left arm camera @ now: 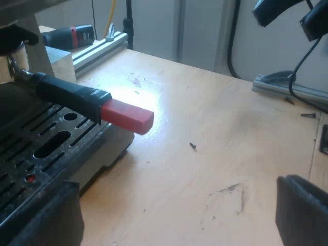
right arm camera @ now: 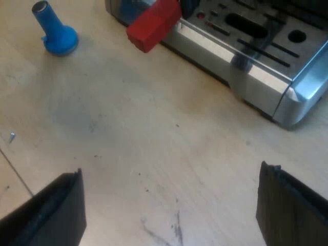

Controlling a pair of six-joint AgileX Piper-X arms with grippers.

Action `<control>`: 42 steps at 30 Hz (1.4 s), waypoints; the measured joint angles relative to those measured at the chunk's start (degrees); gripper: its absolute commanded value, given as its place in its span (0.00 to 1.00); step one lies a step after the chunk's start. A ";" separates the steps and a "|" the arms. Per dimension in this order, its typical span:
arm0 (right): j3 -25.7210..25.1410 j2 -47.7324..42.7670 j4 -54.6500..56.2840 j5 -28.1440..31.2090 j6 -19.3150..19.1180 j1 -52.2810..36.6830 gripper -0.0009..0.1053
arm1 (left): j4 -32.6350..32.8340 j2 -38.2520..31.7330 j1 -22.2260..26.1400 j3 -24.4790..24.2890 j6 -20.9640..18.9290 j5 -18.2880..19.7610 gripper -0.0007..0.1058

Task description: Grind coffee beans and then tamp

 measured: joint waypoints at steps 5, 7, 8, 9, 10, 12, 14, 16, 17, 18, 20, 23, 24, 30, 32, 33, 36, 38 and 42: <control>4.30 0.19 -7.45 2.32 0.42 2.39 0.68 | -6.33 0.12 0.00 5.49 0.00 0.00 0.74; 5.75 0.15 -9.89 3.00 0.66 3.13 0.68 | -7.95 0.12 0.00 6.74 0.00 0.00 0.74; 7.19 0.15 -12.20 4.35 0.64 3.89 0.68 | -8.48 0.12 0.00 6.98 0.00 0.00 0.74; 8.16 0.22 -13.77 5.34 0.64 4.62 0.68 | -8.61 0.12 0.00 7.06 0.00 0.00 0.74; 8.48 0.22 -14.28 5.82 0.64 4.89 0.68 | -8.63 0.12 0.00 7.08 0.00 0.00 0.74; 10.36 0.22 -18.32 8.77 0.64 7.50 0.68 | -9.47 0.12 0.00 7.07 0.00 0.00 0.74; 11.11 0.30 -20.13 10.13 0.82 9.39 0.67 | -9.70 0.12 0.00 7.07 0.00 0.00 0.74; 11.64 0.30 -21.28 12.11 2.18 11.59 0.64 | -9.89 0.12 0.00 7.07 0.00 0.00 0.74; 12.00 0.66 -23.05 16.00 4.27 14.40 0.55 | -9.86 0.12 0.00 7.07 0.00 0.00 0.74; 12.01 1.20 -23.54 19.12 5.67 17.30 0.52 | -9.86 0.12 0.00 7.07 0.00 0.00 0.74; 12.01 2.49 -24.61 23.87 9.09 22.40 0.49 | -9.86 0.12 0.00 7.07 0.00 0.00 0.74; 12.01 5.89 -26.69 31.90 12.82 30.19 0.46 | -9.86 0.12 0.00 7.07 0.00 0.00 0.74; 12.01 7.11 -27.60 34.22 13.21 32.54 0.42 | -9.86 0.12 0.00 7.07 0.00 0.00 0.74; 12.01 14.60 -34.47 46.49 18.35 43.34 0.21 | -9.86 0.12 0.00 7.07 0.00 0.00 0.74; 12.01 18.56 -36.81 51.30 19.86 46.46 0.17 | -9.86 0.12 0.00 7.07 0.00 0.00 0.74; 12.01 21.26 -39.29 53.69 20.68 48.31 0.14 | -9.86 0.12 0.00 7.07 0.00 0.00 0.74; 12.01 26.46 -44.79 56.95 21.04 50.07 0.13 | -9.86 0.12 0.00 7.07 0.00 0.00 0.74; 12.01 29.48 -48.46 57.86 21.08 50.23 0.13 | -9.86 0.12 0.00 7.07 0.00 0.00 0.74; 12.01 35.89 -55.21 60.42 21.23 50.22 0.13 | -9.86 0.12 0.00 7.07 0.00 0.21 0.74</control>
